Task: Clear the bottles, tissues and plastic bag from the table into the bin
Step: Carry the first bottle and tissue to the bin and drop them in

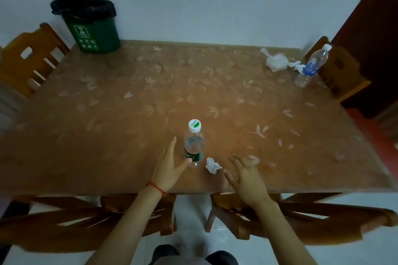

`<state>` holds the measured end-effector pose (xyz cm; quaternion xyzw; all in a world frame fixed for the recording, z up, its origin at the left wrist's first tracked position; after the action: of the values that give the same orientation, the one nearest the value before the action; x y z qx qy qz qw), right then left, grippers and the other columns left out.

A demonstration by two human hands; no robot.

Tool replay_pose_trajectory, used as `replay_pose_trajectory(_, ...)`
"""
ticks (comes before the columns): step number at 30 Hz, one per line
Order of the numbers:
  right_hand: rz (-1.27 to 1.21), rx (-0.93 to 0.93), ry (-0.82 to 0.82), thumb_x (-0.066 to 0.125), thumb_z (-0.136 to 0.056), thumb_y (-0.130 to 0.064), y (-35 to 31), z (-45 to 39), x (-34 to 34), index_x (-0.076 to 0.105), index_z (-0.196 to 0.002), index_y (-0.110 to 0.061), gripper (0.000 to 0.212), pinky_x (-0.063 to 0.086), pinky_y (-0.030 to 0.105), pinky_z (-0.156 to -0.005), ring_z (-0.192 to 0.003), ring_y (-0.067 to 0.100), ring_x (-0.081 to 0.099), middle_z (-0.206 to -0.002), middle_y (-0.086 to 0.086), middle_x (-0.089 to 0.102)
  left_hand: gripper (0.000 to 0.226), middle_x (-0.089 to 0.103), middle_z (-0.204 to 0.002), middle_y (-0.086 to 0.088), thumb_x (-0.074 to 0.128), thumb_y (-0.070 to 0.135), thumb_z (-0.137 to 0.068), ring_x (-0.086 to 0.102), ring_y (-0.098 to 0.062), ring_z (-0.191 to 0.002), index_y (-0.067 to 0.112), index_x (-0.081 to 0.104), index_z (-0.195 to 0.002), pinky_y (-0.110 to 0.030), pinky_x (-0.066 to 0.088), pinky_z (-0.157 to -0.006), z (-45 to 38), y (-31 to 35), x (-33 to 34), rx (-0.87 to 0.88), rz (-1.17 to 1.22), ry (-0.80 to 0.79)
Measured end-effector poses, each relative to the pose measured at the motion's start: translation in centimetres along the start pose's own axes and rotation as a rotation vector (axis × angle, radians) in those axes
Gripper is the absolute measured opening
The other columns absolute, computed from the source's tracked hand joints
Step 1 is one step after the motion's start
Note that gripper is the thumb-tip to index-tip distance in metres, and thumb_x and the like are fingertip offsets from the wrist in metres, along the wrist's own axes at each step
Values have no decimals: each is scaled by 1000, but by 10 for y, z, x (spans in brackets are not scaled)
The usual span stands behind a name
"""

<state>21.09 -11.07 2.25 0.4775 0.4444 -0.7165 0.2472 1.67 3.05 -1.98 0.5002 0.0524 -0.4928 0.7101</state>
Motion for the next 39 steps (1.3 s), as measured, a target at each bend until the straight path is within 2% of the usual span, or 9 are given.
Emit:
replay_pose_trajectory(3, -12, 8, 13, 44, -94, -38, 6, -5, 1, 40, -136, -15, 48, 28, 34, -109, -131, 22, 35, -142, 7, 42, 58, 32, -145, -20, 52, 10, -91, 31, -33, -133, -5, 22, -138, -38, 27, -107, -8, -2, 6, -178, 40, 9)
replay_pose_trajectory(10, -18, 26, 14, 42, -95, -40, 15, -12, 3, 39, -136, -14, 49, 29, 32, -109, -132, 20, 33, -143, 5, 40, 75, 45, -135, -10, 74, 11, -72, 41, -25, -124, 2, 34, -135, -42, 36, -104, -18, 82, 2, 315, 326, 146)
replay_pose_trajectory(18, -100, 57, -13, 45, -94, -36, 19, -21, 13, 42, -134, -11, 47, 31, 34, -107, -131, 22, 35, -141, 8, 42, 67, 50, -111, 9, 79, 13, -67, 46, -10, -106, 15, 46, -125, -20, 37, -80, -32, 76, 0, 281, 335, 175)
replay_pose_trajectory(24, -182, 94, -81, 48, -93, -32, 22, -37, 32, 47, -128, -10, 42, 37, 35, -100, -121, 25, 43, -131, 9, 49, 53, 52, -128, -18, 68, 0, -75, 48, -28, -118, 0, 46, -124, -39, 41, -97, -15, 58, -28, 79, 478, 201)
replay_pose_trajectory(28, -287, 175, -157, 57, -88, -27, 23, -53, 51, 54, -100, -3, 27, 39, 33, -74, -93, 26, 50, -105, 13, 54, 41, 8, -142, -42, 21, -15, -87, 16, -43, -136, -31, -4, -116, -36, 15, -110, 19, 40, -49, -118, 289, 256)
replay_pose_trajectory(31, -335, 212, -162, 63, -83, -32, 20, -63, 64, 51, -87, -6, 29, 31, 29, -66, -80, 21, 46, -96, 12, 53, 37, 10, -144, -40, 15, -15, -90, 15, -42, -137, -29, 3, -122, -19, 32, -98, 20, 4, -46, -246, 355, 330)
replay_pose_trajectory(34, -341, 214, -177, 65, -81, -33, 17, -70, 76, 54, -108, -5, 41, 38, 32, -76, -98, 26, 50, -113, 15, 54, 39, 17, -141, -43, 24, -14, -90, 21, -43, -135, -30, 10, -123, -36, 20, -107, 13, -23, -41, -285, 602, 327)
replay_pose_trajectory(36, -268, 199, -184, 65, -80, -32, 15, -74, 82, 50, -123, -8, 51, 38, 35, -92, -114, 28, 43, -126, 13, 48, 43, 49, -128, -27, 55, -5, -83, 45, -30, -119, -8, 43, -124, -38, 41, -91, 10, -5, -53, -161, 645, 344)
replay_pose_trajectory(39, -203, 148, -178, 62, -83, -28, 11, -76, 87, 46, -131, -10, 54, 32, 35, -103, -123, 28, 36, -136, 12, 41, 45, 59, -107, 2, 73, 8, -71, 53, -14, -100, 22, 53, -109, -26, 41, -77, 13, 10, -65, 28, 544, 319)
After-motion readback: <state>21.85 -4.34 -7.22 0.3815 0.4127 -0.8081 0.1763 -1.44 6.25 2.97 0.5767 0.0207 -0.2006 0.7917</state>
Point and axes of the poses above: each hand's wrist, its own z-axis away from the middle knuckle, its own x-axis out of the palm, y = z × x, the point moved 4 cm from there along -z, towards the middle knuckle
